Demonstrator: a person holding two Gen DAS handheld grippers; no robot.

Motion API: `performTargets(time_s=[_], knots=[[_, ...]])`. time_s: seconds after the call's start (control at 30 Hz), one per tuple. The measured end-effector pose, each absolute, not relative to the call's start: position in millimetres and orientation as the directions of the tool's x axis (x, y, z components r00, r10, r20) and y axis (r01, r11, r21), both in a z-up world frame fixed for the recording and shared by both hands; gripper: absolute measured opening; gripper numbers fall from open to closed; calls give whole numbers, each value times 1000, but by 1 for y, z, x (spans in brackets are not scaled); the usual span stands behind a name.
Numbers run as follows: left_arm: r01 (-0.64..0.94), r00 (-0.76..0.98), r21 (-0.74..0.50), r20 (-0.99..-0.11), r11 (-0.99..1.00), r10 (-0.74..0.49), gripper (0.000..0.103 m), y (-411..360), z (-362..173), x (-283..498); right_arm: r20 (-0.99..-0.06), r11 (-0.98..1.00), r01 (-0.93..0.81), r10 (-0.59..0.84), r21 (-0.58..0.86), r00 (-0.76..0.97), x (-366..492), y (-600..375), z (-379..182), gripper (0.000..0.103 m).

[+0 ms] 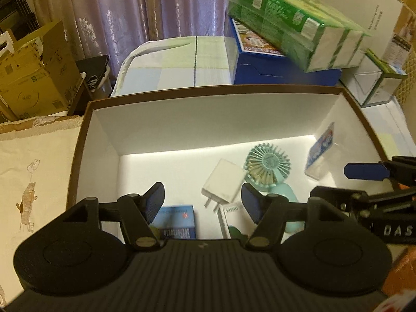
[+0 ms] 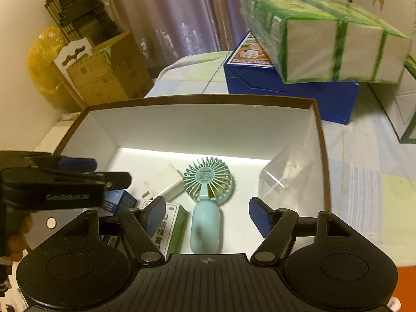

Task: Organize rigid objects
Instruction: 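Open both tools to release the fan and charger inside the box, then withdraw both open tools from the box back over the mat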

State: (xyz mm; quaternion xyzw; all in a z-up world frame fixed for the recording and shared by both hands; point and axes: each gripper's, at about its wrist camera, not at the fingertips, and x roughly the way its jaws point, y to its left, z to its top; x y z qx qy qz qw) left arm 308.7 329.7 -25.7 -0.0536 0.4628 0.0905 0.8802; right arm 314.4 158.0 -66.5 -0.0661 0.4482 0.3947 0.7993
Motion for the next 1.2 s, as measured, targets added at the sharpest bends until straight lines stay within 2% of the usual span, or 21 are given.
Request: performTargets(time_s=[0.53,1.2], knots=[[-209,619,-53,-780,976,90,62,293,16,241,-712,678,-683,619,272,331,274,115,-29,70],[-167,649,-76,-759,983,51,62,226,28,166,-688,678,-684,632,269,356,209,46,-10,71]])
